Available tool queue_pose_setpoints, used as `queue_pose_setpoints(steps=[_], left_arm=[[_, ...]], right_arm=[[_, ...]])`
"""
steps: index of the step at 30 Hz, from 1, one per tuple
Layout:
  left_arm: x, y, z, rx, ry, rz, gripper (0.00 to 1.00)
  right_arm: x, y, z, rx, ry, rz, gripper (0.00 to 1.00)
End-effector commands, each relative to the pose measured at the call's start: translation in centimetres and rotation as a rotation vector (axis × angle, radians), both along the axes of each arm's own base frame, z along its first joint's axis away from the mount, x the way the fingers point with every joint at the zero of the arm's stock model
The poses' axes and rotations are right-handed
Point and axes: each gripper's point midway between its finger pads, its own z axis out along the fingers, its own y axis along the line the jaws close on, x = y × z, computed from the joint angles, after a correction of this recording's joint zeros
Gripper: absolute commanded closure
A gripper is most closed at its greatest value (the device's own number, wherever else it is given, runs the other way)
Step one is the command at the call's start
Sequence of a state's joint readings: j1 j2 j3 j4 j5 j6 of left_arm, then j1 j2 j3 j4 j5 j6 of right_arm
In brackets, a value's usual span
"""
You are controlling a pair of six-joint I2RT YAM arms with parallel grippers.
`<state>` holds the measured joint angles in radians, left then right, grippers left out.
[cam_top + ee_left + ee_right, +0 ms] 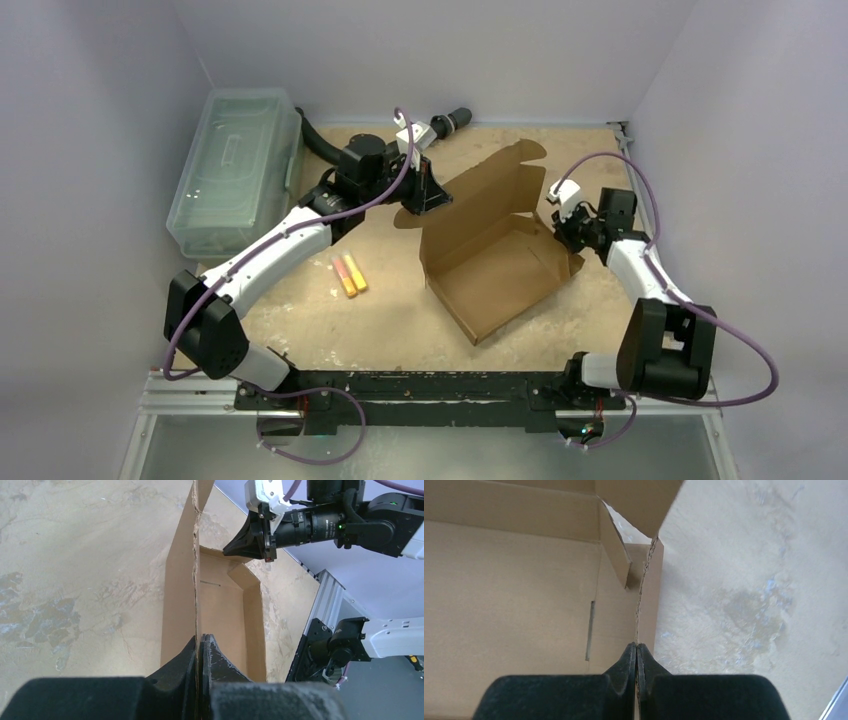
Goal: Fold the paper box
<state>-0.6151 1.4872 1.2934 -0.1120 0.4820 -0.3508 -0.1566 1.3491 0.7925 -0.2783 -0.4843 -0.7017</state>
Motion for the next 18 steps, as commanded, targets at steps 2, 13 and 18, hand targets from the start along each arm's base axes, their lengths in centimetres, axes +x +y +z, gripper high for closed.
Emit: queue_pose_setpoints(steps=[2,13,18], left_arm=[[0.9,0.0,2.4,-0.052,-0.061,0.022,1.00],[1.2,0.3,2.9,-0.056,-0.073,0.041,1.00],[1.1,0.4,2.4,-0.043,-0.071,0.043,1.00]], right_arm=[[-0.1,1.3,1.8,-0.050,-0.080,0.075,1.00],[-0.8,1.6,0.5,-0.119,-0.023,0.132,1.00],[-0.9,1.6,0.6,-0.161,-0.044,0.140,1.00]])
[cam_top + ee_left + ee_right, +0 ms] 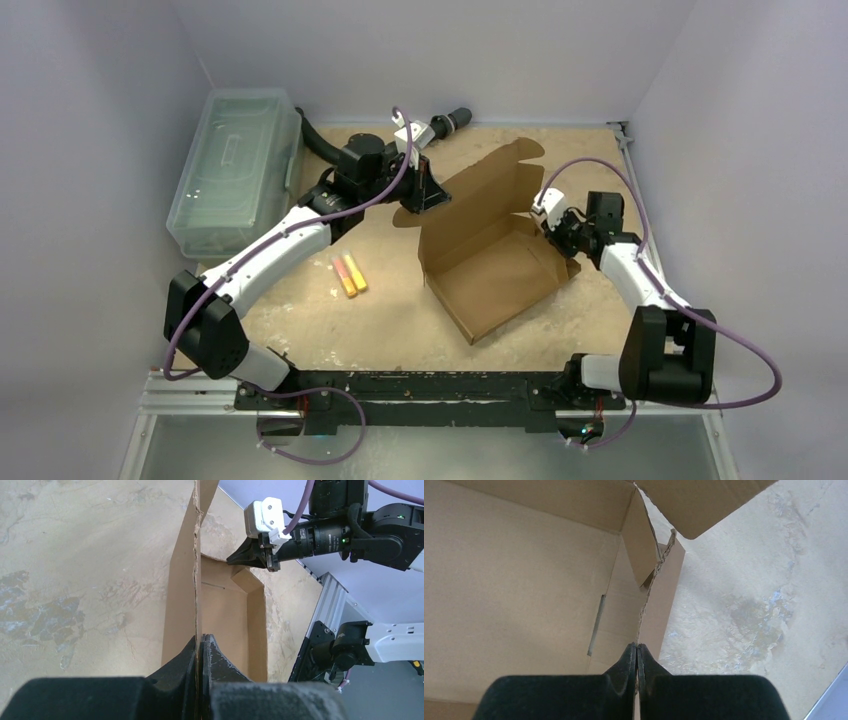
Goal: Fold the paper box
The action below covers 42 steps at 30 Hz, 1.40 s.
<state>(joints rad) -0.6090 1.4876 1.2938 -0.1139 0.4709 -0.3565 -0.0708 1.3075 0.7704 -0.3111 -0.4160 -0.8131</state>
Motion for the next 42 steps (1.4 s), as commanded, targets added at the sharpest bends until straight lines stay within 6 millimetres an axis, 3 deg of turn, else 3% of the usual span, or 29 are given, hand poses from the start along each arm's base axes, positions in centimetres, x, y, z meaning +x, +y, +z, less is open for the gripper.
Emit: queue_pose_setpoints(steps=[1,11,13,18,23,27,34,42], left_arm=[[0.8,0.1,2.3,-0.043,-0.074,0.024,1.00],[1.1,-0.5,1.0,0.004,-0.046,-0.014,1.00],[1.1,-0.8,0.9,0.006,-0.038,-0.032,1.00],[1.2,-1.2,1.2,-0.001,-0.040,-0.054,1.00],[0.6,-1.3,1.7,0.008,-0.077,-0.098,1.00],[0.3,-1.6,2.3,-0.010,-0.077,-0.128,1.00],[0.1,-2.3,3.2,-0.048,-0.053,-0.156,1.00],[-1.0,-2.4,4.1,-0.090,-0.052,-0.188,1.00]], right_arm=[[-0.1,0.1,0.8,-0.042,-0.026,0.025,1.00],[-0.7,0.8,1.7,-0.108,-0.078,0.094,1.00],[-1.2,1.9,1.6,-0.121,-0.079,0.138,1.00],[-1.7,2.8,1.5,-0.141,-0.082,0.172,1.00],[-0.8,2.5,3.1,-0.137,-0.130,0.117,1.00],[-0.4,3.8,4.1,-0.105,-0.140,0.145,1.00],[-1.4,7.4,2.6,-0.145,-0.109,0.250,1.00],[-1.4,7.4,1.5,-0.227,-0.128,0.217,1.00]])
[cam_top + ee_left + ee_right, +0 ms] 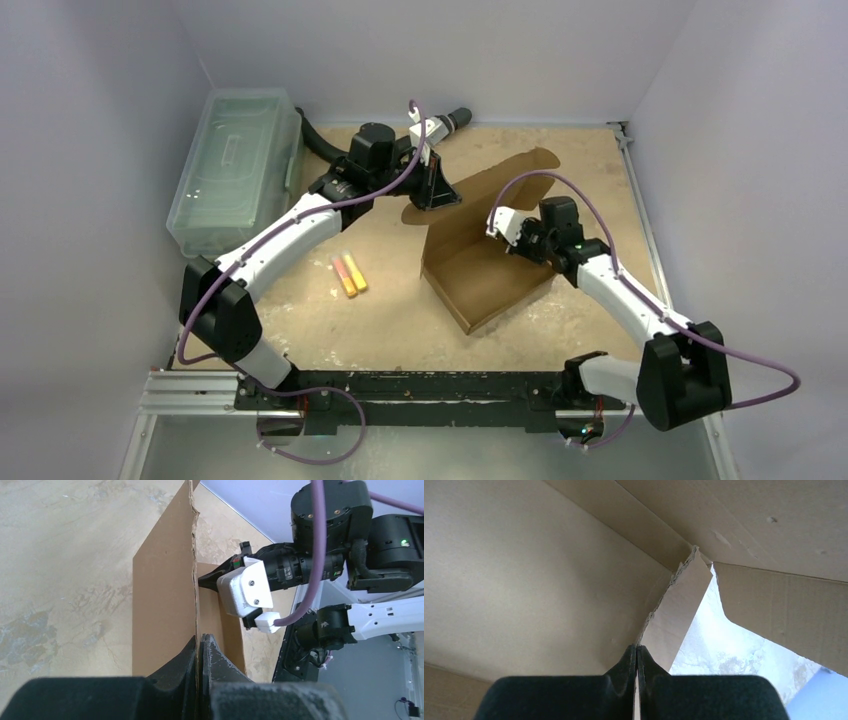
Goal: Fold the paper box
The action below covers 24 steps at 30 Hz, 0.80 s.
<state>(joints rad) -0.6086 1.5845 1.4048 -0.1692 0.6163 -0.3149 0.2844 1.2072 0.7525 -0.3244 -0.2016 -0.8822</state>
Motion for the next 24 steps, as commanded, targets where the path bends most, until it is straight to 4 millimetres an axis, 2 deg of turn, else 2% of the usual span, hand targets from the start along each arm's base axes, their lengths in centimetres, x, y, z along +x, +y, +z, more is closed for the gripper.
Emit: queue_pose_setpoints(steps=[1,3,5,8,12,17,24], left_arm=[[-0.6,-0.3,4.2,-0.101,-0.071,-0.038,1.00],[-0.8,-0.3,4.3,-0.106,-0.076,-0.042,1.00],[-1.0,-0.2,4.0,-0.104,-0.078,-0.048,1.00],[-1.3,0.0,3.3,-0.087,-0.086,-0.059,1.00],[-1.9,0.5,2.1,-0.059,-0.104,-0.078,1.00],[-2.7,0.8,1.6,-0.052,-0.135,-0.112,1.00],[-2.9,1.1,1.4,-0.035,-0.168,-0.123,1.00]], right_arm=[[0.3,-0.2,-0.9,-0.049,-0.024,-0.048,1.00],[0.3,-0.5,-2.0,-0.079,0.002,-0.068,1.00],[-0.2,0.0,-2.6,-0.067,0.040,-0.048,1.00],[-1.1,1.4,-2.6,-0.011,0.068,0.005,1.00],[-0.8,1.3,-3.1,-0.014,0.091,-0.025,1.00],[-0.5,1.5,-5.3,-0.014,0.167,-0.057,0.87],[0.0,0.7,-5.7,-0.032,0.182,-0.117,0.66]])
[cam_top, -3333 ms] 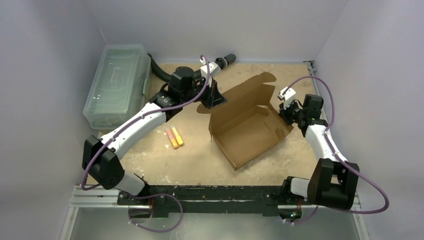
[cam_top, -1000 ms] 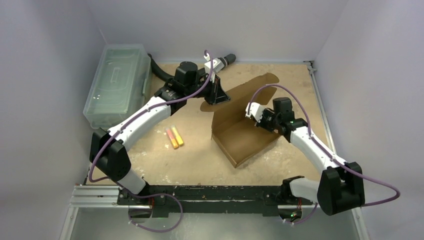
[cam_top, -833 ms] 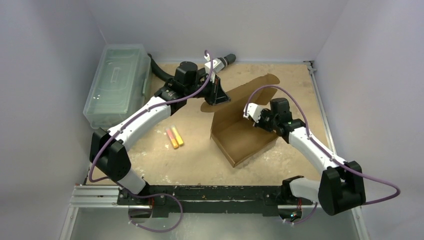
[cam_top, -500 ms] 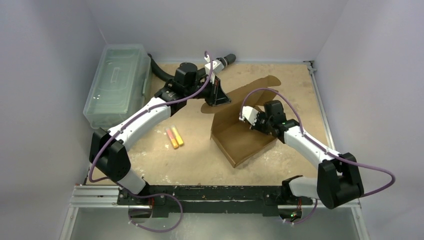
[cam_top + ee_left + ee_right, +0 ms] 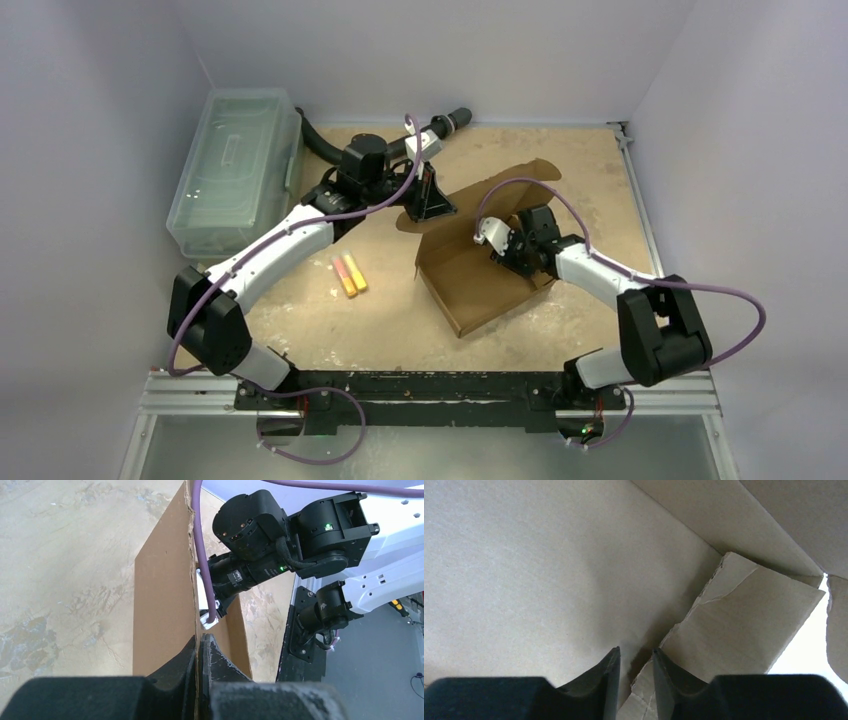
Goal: Fold the paper box
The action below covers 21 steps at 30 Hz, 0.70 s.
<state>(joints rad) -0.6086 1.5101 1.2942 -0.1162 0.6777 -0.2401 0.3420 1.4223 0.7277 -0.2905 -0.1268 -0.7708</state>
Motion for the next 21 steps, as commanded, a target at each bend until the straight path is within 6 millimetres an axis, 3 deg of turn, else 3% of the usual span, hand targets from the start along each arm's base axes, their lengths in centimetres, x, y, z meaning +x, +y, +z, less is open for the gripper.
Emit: queue_pose_setpoints(steps=[1,5,9,16,21], left_arm=[[-0.7,0.3,1.9,-0.029,-0.101,-0.047,1.00],[-0.5,0.4,1.8,-0.019,-0.106,-0.038,1.00],[-0.3,0.5,1.7,-0.010,-0.112,-0.029,1.00],[0.0,0.4,1.8,-0.009,-0.116,-0.025,1.00],[0.1,0.3,1.8,-0.009,-0.118,-0.021,1.00]], right_arm=[[1.4,0.2,1.4,0.017,-0.034,-0.047,0.62],[0.7,0.6,2.4,0.037,-0.030,0.016,0.50],[-1.0,2.9,6.1,0.163,-0.090,0.151,0.37],[-3.4,3.8,8.6,0.257,-0.094,0.263,0.37],[-2.8,1.4,11.0,0.337,-0.137,0.175,0.37]])
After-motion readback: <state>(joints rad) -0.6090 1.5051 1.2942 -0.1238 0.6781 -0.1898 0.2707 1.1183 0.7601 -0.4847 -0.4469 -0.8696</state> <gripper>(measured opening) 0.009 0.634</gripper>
